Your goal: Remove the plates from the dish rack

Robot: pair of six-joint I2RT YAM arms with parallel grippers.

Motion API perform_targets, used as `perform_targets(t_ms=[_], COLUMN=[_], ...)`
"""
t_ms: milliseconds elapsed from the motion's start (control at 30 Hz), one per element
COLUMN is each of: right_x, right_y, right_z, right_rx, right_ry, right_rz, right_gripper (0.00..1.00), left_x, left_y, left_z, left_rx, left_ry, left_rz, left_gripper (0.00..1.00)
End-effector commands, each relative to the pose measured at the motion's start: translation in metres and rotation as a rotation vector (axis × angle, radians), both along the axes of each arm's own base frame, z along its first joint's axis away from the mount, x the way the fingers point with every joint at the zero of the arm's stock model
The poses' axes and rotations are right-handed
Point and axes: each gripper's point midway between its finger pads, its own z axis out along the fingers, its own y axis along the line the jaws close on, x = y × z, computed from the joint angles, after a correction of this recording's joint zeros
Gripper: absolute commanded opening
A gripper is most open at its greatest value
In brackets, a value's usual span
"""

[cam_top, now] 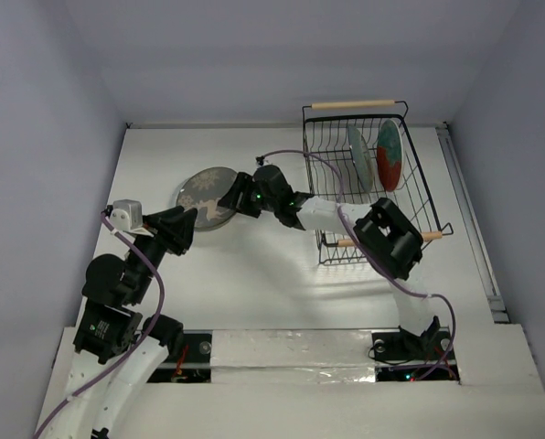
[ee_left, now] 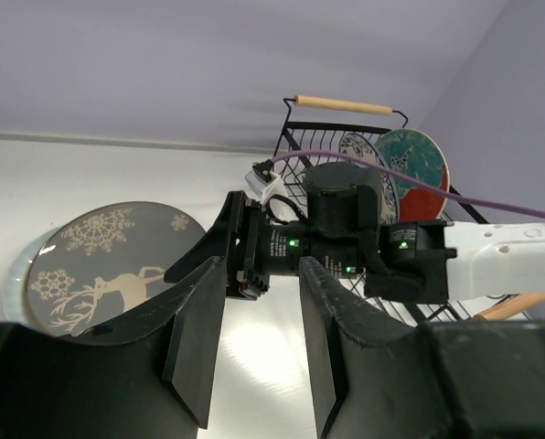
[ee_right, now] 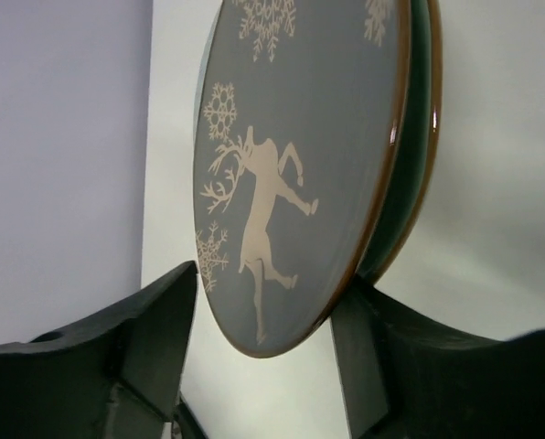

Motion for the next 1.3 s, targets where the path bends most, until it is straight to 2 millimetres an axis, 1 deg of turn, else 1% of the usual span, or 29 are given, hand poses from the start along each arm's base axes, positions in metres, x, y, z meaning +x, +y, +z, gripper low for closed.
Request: perform_targets(t_ms=[0, 33, 100, 167, 300, 400, 433, 467, 533, 567, 600, 633, 667, 700, 733, 767, 800, 833, 867, 900, 967, 1000, 1033, 1067, 1133, 1167, 1200, 1233, 1267], right_x=[-0.001, -0.002, -0.002, -0.003, -0.012, -0.018, -0.021, -0.021, -0.025, -0.025, -0.027, -0.027, -0.017, -0.016, -0.017, -0.006, 0.001, 0.006, 0.011, 0.018, 0.026, 0.029, 0.036, 0.042, 0.053, 0.058, 0.066, 0.072, 0.078], right_y=[-0.005, -0.008, -0.015, -0.021, -0.036, -0.046, -0.051, -0.053, -0.064, -0.074, -0.084, -0.096, -0.117, -0.137, -0.157, -0.188, -0.217, -0.238, -0.268, -0.297, -0.330, -0.343, -0.361, -0.367, -0.377, -0.379, -0.378, -0.379, -0.382], right_z=[0.056, 0.062, 0.062, 0.067, 0.054, 0.050, 0.053, 0.050, 0.073, 0.075, 0.112, 0.125, 0.138, 0.146, 0.169, 0.178, 0.180, 0.183, 0.187, 0.185, 0.180, 0.177, 0.174, 0.165, 0.159, 0.164, 0.149, 0.154, 0.149], right_rx=[-0.019, -0.026, -0.068, -0.097, -0.209, -0.275, -0.296, -0.304, -0.299, -0.321, -0.282, -0.292, -0.340, -0.406, -0.427, -0.520, -0.596, -0.656, -0.753, -0.831, -0.955, -1.004, -1.049, -1.109, -1.166, -1.195, -1.236, -1.243, -1.263], right_ry=[-0.141, -0.156, -0.170, -0.198, -0.191, -0.204, -0.217, -0.213, -0.260, -0.285, -0.352, -0.380, -0.419, -0.451, -0.491, -0.527, -0.521, -0.520, -0.520, -0.493, -0.463, -0.446, -0.426, -0.408, -0.391, -0.400, -0.374, -0.375, -0.361], right_rz=[0.005, 0.003, -0.004, -0.002, 0.036, 0.070, 0.077, 0.075, 0.063, 0.039, 0.002, -0.035, -0.141, -0.187, -0.248, -0.359, -0.425, -0.484, -0.577, -0.629, -0.695, -0.713, -0.739, -0.721, -0.707, -0.698, -0.660, -0.661, -0.657], right_gripper=[0.67, 0.68, 0.71, 0.72, 0.72, 0.72, 0.71, 0.69, 0.53, 0.46, 0.20, 0.10, 0.04, 0.00, 0.00, 0.00, 0.00, 0.00, 0.00, 0.07, 0.22, 0.51, 0.60, 0.69, 0.74, 0.74, 0.75, 0.75, 0.75], left_x=[-0.002, -0.002, -0.002, -0.001, -0.001, -0.001, -0.001, -0.001, -0.001, -0.001, -0.001, -0.001, -0.001, -0.001, -0.001, -0.001, -0.001, -0.001, -0.002, -0.002, -0.003, -0.003, -0.004, -0.004, -0.004, -0.004, -0.004, -0.004, -0.004], left_y=[0.000, 0.000, 0.000, -0.001, -0.001, -0.001, -0.001, -0.001, -0.001, 0.000, 0.000, 0.000, 0.000, 0.000, 0.000, 0.000, 0.000, 0.000, 0.001, 0.001, 0.001, 0.002, 0.000, 0.000, 0.000, 0.000, 0.000, 0.000, 0.000], left_z=[0.012, 0.012, 0.012, 0.012, 0.012, 0.012, 0.012, 0.012, 0.011, 0.012, 0.012, 0.012, 0.013, 0.012, 0.012, 0.012, 0.012, 0.012, 0.013, 0.013, 0.013, 0.014, 0.013, 0.012, 0.013, 0.013, 0.012, 0.013, 0.013], left_rx=[-0.020, -0.021, -0.021, -0.020, -0.020, -0.019, -0.019, -0.019, -0.018, -0.018, -0.018, -0.019, -0.020, -0.018, -0.018, -0.019, -0.018, -0.018, -0.021, -0.021, -0.022, -0.021, -0.022, -0.020, -0.022, -0.022, -0.020, -0.020, -0.020], left_ry=[-0.044, -0.044, -0.044, -0.045, -0.043, -0.043, -0.043, -0.043, -0.042, -0.044, -0.045, -0.043, -0.044, -0.045, -0.044, -0.043, -0.044, -0.044, -0.047, -0.047, -0.049, -0.050, -0.048, -0.046, -0.048, -0.047, -0.046, -0.048, -0.051], left_rz=[-0.004, -0.006, -0.008, -0.007, -0.008, -0.007, -0.007, -0.007, -0.007, -0.006, -0.006, -0.004, -0.004, -0.006, -0.006, -0.004, -0.003, -0.003, -0.003, -0.001, -0.001, 0.000, -0.009, -0.009, -0.009, -0.009, -0.009, -0.009, -0.007], left_gripper=[0.35, 0.35, 0.35, 0.35, 0.35, 0.35, 0.35, 0.35, 0.35, 0.35, 0.35, 0.35, 0.35, 0.35, 0.35, 0.35, 0.35, 0.35, 0.35, 0.35, 0.35, 0.35, 0.35, 0.35, 0.35, 0.35, 0.35, 0.35, 0.35])
